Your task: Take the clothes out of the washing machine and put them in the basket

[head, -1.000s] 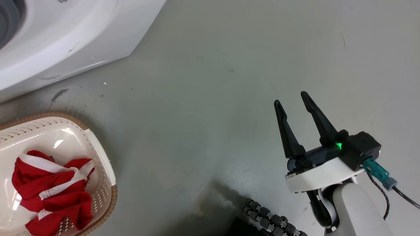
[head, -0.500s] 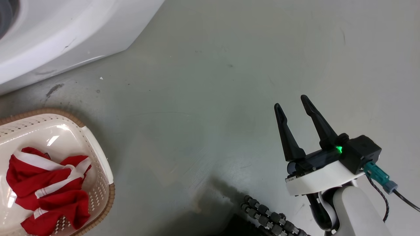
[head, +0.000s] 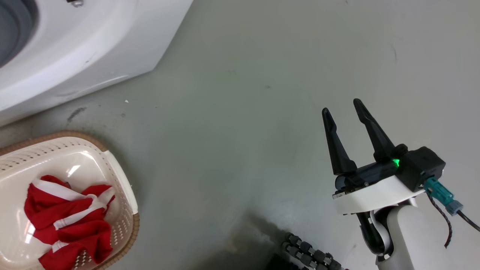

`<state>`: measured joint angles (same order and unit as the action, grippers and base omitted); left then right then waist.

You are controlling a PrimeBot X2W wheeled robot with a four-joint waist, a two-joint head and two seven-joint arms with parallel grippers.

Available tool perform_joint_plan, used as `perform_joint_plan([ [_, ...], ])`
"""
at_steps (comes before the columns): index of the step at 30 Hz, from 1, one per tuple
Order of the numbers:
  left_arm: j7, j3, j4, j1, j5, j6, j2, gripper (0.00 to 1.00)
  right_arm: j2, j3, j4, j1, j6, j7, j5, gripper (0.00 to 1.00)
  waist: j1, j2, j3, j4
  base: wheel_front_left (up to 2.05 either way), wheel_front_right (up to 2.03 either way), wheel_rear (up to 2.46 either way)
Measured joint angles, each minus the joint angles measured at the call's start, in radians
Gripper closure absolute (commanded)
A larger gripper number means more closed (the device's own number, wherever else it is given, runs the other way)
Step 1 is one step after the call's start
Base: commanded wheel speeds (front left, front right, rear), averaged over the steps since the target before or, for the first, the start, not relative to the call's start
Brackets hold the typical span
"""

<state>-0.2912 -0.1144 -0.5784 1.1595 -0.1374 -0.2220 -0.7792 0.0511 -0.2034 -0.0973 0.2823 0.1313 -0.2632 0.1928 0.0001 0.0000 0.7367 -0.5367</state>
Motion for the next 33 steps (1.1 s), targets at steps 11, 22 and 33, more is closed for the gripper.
perform_joint_plan([
  [11, 0.28, 0.04, -0.111, -0.099, -0.095, 0.002, 0.113, 1.0, 0.0, 0.041, 0.014, -0.024, 0.0, 0.0, -0.046, 0.0, 0.0, 0.0, -0.112, 0.048, 0.0, 0.0, 0.0],
  [22, 0.48, 0.046, -0.227, -0.183, -0.161, 0.03, 0.233, 1.0, -0.001, 0.076, 0.018, -0.07, 0.0, 0.009, -0.077, 0.0, -0.0001, 0.0, -0.264, 0.112, 0.0, 0.0, 0.0],
  [33, 0.54, 0.048, -0.186, -0.374, -0.212, 0.052, 0.337, 1.0, 0.0, 0.101, 0.052, -0.137, 0.0, 0.058, -0.102, 0.0, -0.0002, 0.0, -0.414, 0.182, 0.0, 0.0, 0.0],
])
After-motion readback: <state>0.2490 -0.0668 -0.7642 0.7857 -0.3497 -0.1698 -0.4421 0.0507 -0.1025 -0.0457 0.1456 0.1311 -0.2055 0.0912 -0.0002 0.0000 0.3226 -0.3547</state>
